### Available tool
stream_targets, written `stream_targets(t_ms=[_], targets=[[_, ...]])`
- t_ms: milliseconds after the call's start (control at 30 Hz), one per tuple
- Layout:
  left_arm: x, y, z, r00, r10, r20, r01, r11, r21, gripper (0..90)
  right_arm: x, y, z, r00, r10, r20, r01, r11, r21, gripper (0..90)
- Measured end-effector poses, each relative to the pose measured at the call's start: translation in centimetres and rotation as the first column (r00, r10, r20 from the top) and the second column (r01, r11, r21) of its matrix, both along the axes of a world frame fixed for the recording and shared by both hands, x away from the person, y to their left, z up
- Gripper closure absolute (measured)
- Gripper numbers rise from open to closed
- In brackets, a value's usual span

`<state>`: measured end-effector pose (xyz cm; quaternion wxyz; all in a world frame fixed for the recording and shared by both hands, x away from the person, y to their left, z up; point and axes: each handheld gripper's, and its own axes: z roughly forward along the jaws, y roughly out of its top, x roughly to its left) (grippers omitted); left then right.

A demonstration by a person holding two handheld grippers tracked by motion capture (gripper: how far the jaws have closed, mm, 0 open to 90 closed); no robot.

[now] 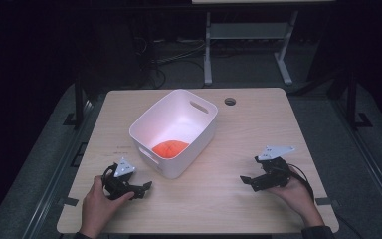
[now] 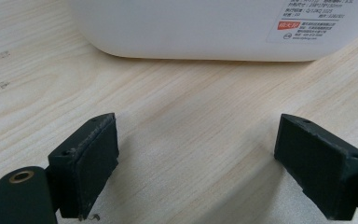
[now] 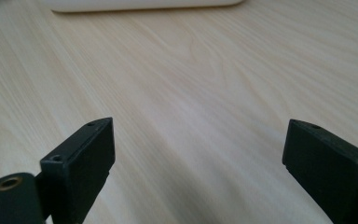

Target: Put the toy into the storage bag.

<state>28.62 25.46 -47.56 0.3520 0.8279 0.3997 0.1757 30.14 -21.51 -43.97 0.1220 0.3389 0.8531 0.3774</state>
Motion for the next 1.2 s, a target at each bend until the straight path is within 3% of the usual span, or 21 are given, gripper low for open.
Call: stream_targets(t_ms=[433, 533, 767, 1200], targets=[[0.0, 0.0, 0.0, 1.0, 0.0, 0.0, 0.0, 1.0, 0.0, 12.6, -2.5, -2.1, -2.3, 0.9951, -0.099, 0.003, 0.099, 0.995, -0.013, 8.4], [0.0, 0.0, 0.0, 1.0, 0.0, 0.0, 0.0, 1.0, 0.0, 12.6, -3.0, -2.7, -3.0, 0.9896, -0.143, 0.005, 0.144, 0.9886, -0.046, 8.5], [0.0, 0.0, 0.0, 1.0, 0.0, 0.0, 0.0, 1.0, 0.0, 12.6, -3.7, -3.4, -4.1, 0.9803, -0.198, -0.006, 0.197, 0.9797, -0.034, 8.7], [0.0, 0.0, 0.0, 1.0, 0.0, 0.0, 0.0, 1.0, 0.001, 12.6, -3.9, -3.5, -4.2, 0.9788, -0.205, 0.002, 0.205, 0.9785, -0.023, 8.3]])
